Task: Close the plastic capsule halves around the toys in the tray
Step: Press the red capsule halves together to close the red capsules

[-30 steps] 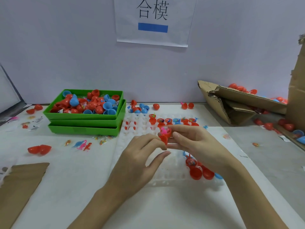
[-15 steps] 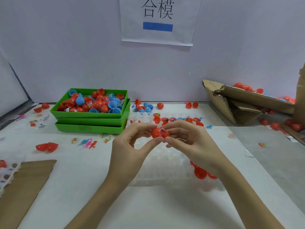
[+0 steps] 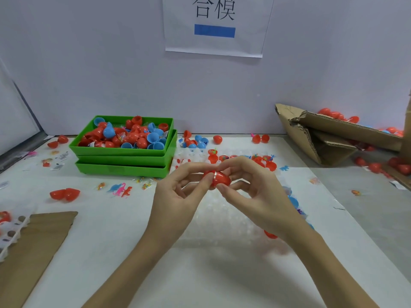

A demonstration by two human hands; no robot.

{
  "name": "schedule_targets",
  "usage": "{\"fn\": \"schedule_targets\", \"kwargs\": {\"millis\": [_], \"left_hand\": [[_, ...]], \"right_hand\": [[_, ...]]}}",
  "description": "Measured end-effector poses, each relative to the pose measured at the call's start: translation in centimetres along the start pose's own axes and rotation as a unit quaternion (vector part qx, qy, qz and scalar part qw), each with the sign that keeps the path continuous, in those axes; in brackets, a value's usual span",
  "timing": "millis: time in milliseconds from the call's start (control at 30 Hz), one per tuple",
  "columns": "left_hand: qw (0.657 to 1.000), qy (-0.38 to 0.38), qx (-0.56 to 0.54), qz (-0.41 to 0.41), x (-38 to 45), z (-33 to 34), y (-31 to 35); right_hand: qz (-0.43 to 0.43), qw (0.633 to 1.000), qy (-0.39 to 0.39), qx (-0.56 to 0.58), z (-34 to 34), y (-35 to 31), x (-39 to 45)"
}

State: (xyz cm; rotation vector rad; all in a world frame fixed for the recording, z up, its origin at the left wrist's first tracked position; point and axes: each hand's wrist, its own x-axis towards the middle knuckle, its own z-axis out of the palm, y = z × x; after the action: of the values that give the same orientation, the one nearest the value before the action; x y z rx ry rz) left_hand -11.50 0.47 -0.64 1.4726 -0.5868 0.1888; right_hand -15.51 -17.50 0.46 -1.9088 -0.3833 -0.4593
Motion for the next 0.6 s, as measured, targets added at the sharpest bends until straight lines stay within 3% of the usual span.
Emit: {"fn": "schedule_targets", "kwargs": {"millis": [200,400,500,600], "left_hand": [[0.994,0.037,0.075,0.068,-0.3,-0.3,-0.4],[0.977,-0.013,0.169,0.128,0.1,-0.5,-0.9],[0.981,-0.02,0.151,0.12,0.0,-0.7,-1.1],[0.995,-0.002,0.068,0.069,0.0,-0.7,-0.6]], "right_hand": [[-0.021,0.999,0.034,-0.009,0.7,0.1,0.0],[-0.003,0.999,0.031,-0.015,0.9,0.4,0.0],[0.004,1.0,0.023,-0.002,0.8,0.3,0.0],[0.006,0.999,0.031,-0.001,0.9,0.2,0.1]]}}
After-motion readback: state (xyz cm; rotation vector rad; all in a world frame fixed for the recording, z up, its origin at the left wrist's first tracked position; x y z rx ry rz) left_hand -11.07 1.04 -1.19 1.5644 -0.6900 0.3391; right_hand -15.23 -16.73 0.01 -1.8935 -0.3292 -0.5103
